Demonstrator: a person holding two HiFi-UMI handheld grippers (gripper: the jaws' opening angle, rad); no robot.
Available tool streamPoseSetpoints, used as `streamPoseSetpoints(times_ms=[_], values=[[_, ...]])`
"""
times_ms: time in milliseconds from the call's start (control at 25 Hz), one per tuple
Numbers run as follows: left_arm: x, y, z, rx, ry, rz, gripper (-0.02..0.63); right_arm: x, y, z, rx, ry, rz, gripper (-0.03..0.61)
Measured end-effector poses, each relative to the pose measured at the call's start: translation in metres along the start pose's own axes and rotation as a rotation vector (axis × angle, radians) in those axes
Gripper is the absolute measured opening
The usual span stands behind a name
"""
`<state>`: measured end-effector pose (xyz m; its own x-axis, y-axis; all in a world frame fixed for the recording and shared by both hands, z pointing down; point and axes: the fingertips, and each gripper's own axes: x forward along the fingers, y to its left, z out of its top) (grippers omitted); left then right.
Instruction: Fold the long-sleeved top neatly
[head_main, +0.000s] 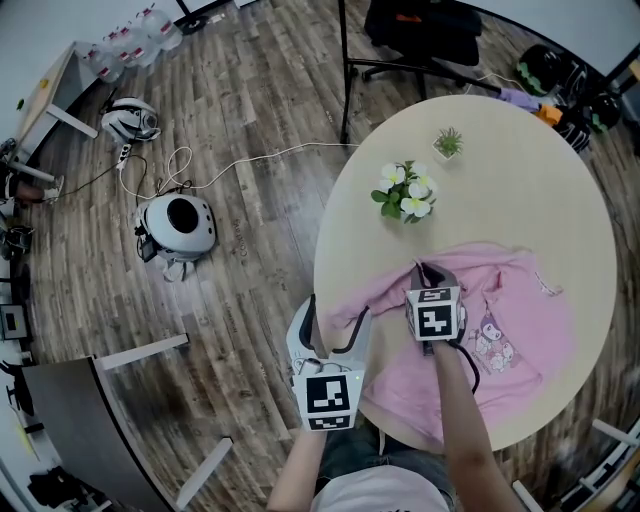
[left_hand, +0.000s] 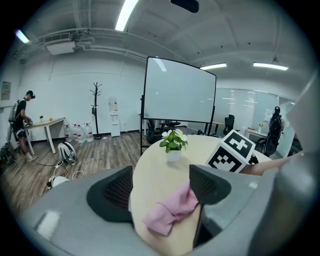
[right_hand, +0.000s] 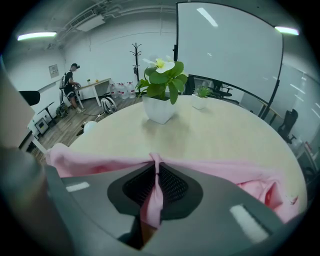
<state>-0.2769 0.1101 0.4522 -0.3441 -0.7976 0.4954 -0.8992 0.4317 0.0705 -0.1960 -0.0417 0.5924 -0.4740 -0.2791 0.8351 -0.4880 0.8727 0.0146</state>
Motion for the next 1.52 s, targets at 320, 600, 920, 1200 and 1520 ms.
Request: streamPoseSetpoints(times_ms=[320,600,920,1200,1520], values=[[0.004,-0.012,0.011,0.028,-0.019,-0.027,0.350,-0.025,-0.020,0.018,0.068,-0.104,-0.004,0.049],[0.012,-0.052,0.029,0.064,-0.045,-0.104,0.350,-0.099,-0.076,0.046,0.188,-0.292,-0.062,0.049],[0.023,-0.117,0.043,0.117,-0.064,-0.222,0.350,-0.163,-0.162,0.017,0.304,-0.338,-0.128,0.049],[0.027,-0.166,0.046,0.163,-0.055,-0.296,0.349,-0.167,-0.206,-0.056,0.413,-0.206,-0.167,0.055],[0.033,-0.188,0.041,0.200,-0.032,-0.322,0.350,-0.138,-0.218,-0.133,0.401,0.031,-0.267,0.118]])
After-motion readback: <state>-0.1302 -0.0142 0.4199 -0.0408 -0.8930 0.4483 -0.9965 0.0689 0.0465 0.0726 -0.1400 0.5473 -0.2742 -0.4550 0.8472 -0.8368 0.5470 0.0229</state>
